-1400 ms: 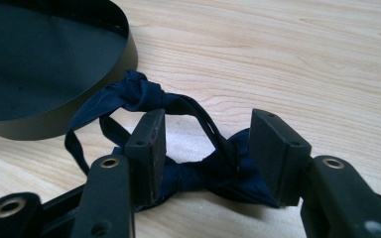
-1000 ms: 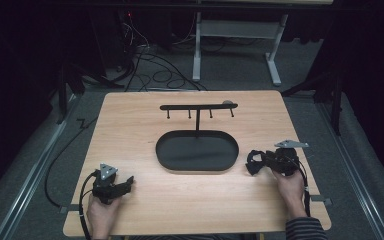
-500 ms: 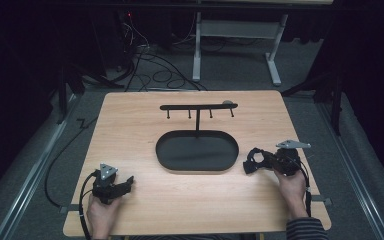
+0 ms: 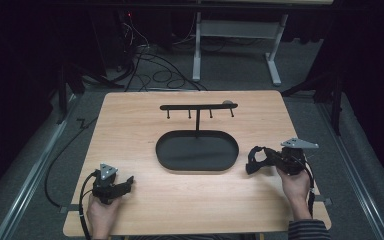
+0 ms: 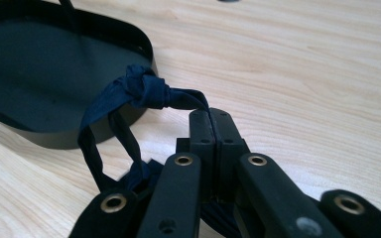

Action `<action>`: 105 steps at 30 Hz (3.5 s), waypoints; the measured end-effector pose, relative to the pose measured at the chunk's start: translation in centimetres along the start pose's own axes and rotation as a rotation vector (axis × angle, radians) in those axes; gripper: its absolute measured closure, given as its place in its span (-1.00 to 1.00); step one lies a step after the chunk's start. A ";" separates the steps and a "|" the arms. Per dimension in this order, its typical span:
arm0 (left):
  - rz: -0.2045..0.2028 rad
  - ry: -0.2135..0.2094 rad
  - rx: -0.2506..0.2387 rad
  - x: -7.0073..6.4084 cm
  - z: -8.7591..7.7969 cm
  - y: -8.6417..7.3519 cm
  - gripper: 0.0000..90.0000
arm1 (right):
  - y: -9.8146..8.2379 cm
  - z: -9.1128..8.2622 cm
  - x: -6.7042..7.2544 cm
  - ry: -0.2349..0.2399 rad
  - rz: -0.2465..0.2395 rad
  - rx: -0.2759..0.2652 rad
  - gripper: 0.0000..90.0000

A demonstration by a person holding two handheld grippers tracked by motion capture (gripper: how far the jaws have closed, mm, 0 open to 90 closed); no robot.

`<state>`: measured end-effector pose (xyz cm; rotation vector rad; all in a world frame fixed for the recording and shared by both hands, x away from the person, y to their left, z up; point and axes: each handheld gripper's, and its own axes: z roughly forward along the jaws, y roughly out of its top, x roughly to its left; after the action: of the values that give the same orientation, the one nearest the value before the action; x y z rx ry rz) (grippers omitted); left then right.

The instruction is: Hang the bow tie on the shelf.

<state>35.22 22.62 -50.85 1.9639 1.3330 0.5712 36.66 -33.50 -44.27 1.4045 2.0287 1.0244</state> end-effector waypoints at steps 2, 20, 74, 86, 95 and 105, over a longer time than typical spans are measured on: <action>0.000 0.000 0.000 0.0 0.0 0.0 -0.38 | 0.1 -0.2 0.1 0.003 0.000 -0.012 1.00; 0.000 0.000 0.000 0.0 0.0 0.0 -0.38 | 1.5 -1.9 0.8 0.021 -0.005 -0.060 1.00; 0.000 -0.001 0.000 0.0 0.0 0.0 -0.39 | 5.7 -2.8 5.7 0.154 -0.121 -0.125 1.00; -0.001 -0.002 0.000 0.0 0.0 0.0 -0.39 | 6.8 -2.5 6.4 0.163 -0.133 -0.139 1.00; -0.001 -0.003 0.000 0.0 0.0 0.0 -0.39 | 7.4 -2.4 6.6 0.164 -0.136 -0.150 1.00; -0.002 -0.003 0.000 0.0 0.0 0.0 -0.39 | 8.0 -2.3 6.8 0.169 -0.139 -0.156 1.00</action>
<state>35.22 22.63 -50.85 1.9625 1.3321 0.5673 37.16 -26.34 -36.29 1.1151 2.0808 1.2458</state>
